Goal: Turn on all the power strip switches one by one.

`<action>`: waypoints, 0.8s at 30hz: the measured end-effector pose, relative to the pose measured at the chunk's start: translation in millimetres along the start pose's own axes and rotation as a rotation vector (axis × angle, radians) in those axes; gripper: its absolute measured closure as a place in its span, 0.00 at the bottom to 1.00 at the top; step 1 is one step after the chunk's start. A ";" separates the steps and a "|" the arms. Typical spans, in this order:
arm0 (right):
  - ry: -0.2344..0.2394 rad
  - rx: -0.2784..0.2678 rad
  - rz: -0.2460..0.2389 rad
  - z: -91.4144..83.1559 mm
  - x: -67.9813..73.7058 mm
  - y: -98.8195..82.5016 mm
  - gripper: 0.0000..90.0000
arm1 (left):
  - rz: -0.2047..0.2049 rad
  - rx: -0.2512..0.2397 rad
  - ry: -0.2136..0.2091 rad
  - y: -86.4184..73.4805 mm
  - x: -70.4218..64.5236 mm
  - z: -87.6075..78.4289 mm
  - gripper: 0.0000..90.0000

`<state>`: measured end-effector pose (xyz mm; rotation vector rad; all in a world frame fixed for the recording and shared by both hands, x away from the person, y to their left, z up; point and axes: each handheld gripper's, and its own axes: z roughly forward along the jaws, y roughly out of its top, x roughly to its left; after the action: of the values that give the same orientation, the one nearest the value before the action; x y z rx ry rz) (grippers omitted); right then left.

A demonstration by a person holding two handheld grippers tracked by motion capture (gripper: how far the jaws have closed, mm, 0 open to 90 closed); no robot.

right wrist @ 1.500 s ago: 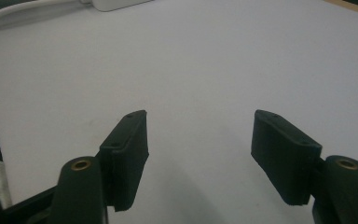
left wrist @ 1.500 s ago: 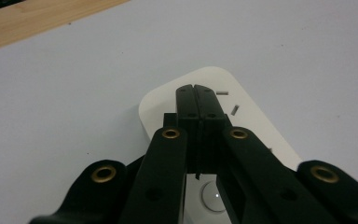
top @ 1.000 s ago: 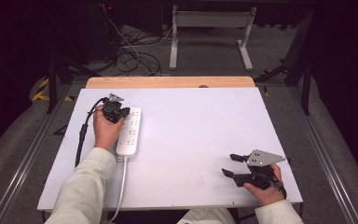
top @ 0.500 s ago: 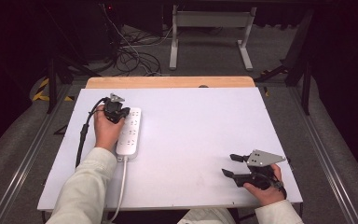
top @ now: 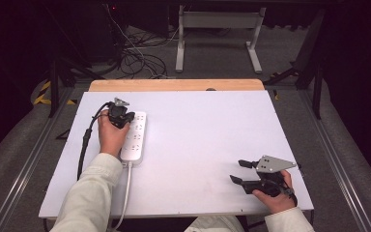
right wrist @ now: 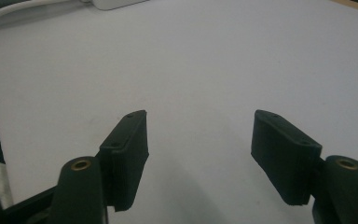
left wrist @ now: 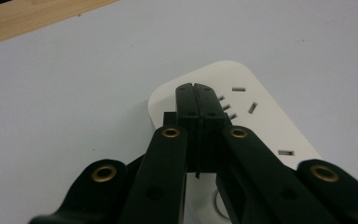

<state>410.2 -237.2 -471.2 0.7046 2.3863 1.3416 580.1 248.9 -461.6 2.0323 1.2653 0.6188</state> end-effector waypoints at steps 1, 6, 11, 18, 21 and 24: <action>0.001 0.001 -0.001 0.1 0.2 -0.1 0.41 | -0.004 0.003 0.001 -0.3 -0.8 -0.1 1.00; 0.002 0.001 0.000 -0.1 0.5 -0.3 0.41 | -0.005 -0.004 0.004 -1.6 -0.9 0.3 1.00; 0.004 0.001 0.000 0.2 0.7 -0.3 0.41 | -0.045 0.004 -0.017 -1.1 2.2 0.8 1.00; 0.002 -0.002 0.002 -1.5 0.4 -1.2 0.41 | 0.025 0.035 0.033 4.8 -7.3 -1.4 1.00; 0.001 -0.008 0.011 -1.3 -0.6 -0.9 0.41 | -0.030 -0.029 -0.017 6.7 -2.4 -13.5 1.00; -0.005 -0.007 0.003 -1.8 -0.2 0.1 0.41 | -0.009 -0.081 -0.054 11.4 -5.4 -28.9 1.00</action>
<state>409.5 -238.5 -470.3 0.7096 2.3769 1.3470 564.9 248.5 -434.0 1.9627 1.1983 0.5972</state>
